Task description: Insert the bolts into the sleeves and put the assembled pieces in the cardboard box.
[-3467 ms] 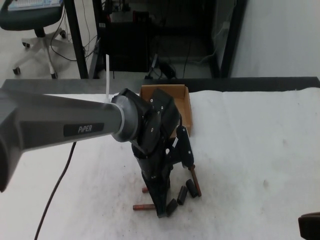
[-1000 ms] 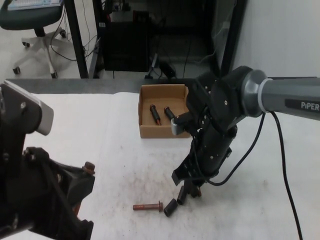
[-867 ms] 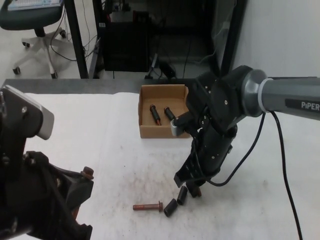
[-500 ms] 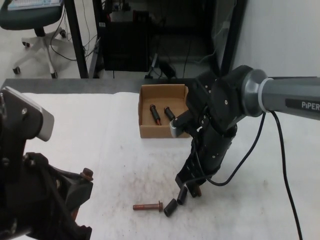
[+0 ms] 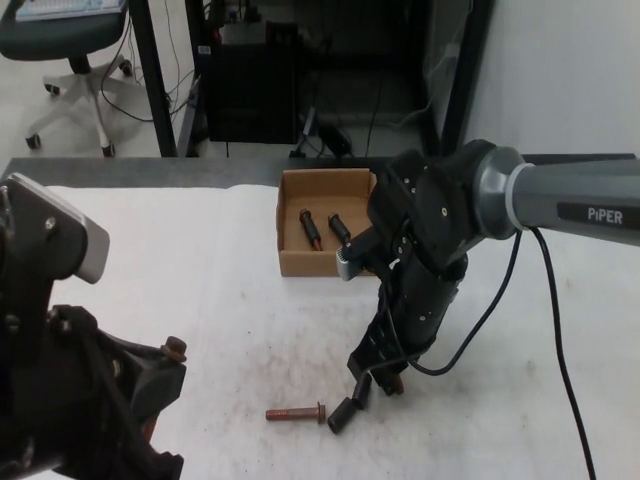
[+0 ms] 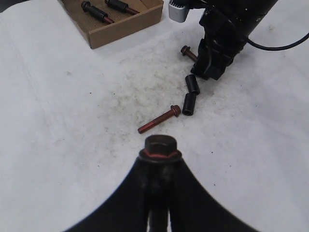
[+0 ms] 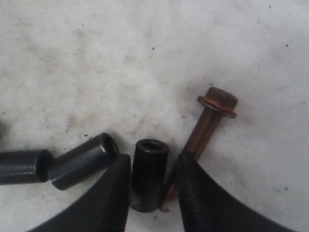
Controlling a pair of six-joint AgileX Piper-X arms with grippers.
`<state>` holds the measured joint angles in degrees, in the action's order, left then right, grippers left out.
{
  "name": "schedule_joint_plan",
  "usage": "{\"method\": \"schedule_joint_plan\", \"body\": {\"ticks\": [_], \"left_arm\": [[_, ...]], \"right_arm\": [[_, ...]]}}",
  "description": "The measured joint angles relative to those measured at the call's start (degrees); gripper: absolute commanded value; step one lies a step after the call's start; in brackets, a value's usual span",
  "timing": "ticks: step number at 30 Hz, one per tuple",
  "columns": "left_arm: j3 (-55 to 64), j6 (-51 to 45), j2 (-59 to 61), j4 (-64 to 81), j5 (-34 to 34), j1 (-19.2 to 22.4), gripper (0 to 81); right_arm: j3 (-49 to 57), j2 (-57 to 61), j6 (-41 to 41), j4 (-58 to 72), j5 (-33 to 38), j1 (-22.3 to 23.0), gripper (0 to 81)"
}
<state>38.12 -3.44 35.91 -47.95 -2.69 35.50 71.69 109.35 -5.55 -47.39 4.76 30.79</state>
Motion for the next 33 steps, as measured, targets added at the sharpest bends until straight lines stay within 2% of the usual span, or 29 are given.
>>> {"method": "schedule_joint_plan", "body": {"ticks": [23, 33], "left_arm": [[0.00, 0.00, 0.00, 0.00, 0.00, 0.00, 0.3], [0.00, 0.00, 0.00, 0.00, 0.00, 0.00, 0.3]], "right_arm": [[0.19, 0.07, -0.44, -3.01, -0.09, 0.00, 31.2], [0.19, 0.07, -2.99, -2.68, -0.09, 0.00, 31.2]]}}
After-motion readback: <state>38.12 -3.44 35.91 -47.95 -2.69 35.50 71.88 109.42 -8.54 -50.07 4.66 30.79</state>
